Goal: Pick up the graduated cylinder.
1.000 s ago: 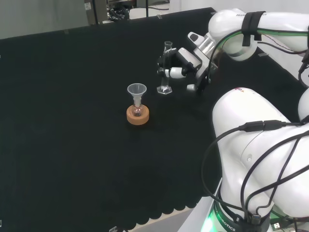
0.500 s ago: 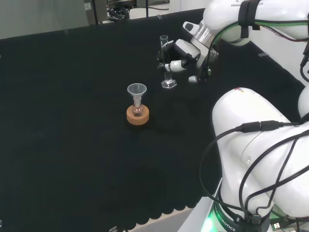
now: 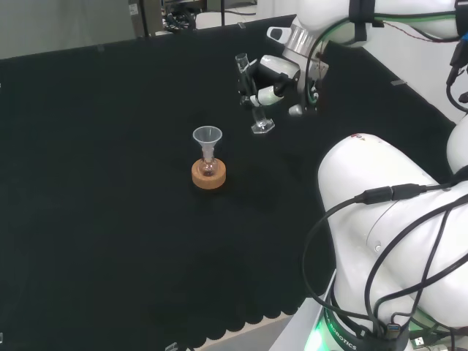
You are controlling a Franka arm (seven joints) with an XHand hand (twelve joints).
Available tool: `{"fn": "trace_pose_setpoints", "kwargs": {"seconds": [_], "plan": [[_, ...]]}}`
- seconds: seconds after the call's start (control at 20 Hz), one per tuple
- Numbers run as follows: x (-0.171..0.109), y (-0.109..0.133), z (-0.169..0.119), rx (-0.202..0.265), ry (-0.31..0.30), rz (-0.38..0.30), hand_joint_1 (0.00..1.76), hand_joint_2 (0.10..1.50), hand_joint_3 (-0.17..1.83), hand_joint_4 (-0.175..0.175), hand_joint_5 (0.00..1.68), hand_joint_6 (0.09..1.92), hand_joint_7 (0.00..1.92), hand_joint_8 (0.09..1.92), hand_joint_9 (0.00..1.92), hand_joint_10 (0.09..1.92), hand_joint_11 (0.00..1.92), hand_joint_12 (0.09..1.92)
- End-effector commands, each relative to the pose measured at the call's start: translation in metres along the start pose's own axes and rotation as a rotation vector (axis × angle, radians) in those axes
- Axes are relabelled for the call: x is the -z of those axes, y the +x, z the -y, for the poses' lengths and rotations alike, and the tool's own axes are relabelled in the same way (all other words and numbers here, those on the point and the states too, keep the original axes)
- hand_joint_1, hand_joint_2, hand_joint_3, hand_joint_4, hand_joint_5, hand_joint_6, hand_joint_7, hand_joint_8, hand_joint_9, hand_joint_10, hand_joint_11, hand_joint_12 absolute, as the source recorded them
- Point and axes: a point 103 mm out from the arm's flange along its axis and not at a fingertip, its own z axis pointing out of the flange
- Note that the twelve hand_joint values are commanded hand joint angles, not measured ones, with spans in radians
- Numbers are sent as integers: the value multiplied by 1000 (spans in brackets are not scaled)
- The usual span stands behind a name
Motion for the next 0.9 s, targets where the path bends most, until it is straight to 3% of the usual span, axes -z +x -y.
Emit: {"fn": "trace_pose_setpoints", "kwargs": {"seconds": [0.05,0.35,0.9], "plan": [[20,11,9,-29,68,73,1154,1099,0,-140,1027,936,1318,252,1517,87,1367,711],[31,27,26,-41,115,121,1156,1098,0,-144,1028,934,1320,249,1517,87,1364,710],[27,65,70,-63,267,249,1158,1096,-1,-147,1033,928,1324,244,1517,87,1358,708]]}}
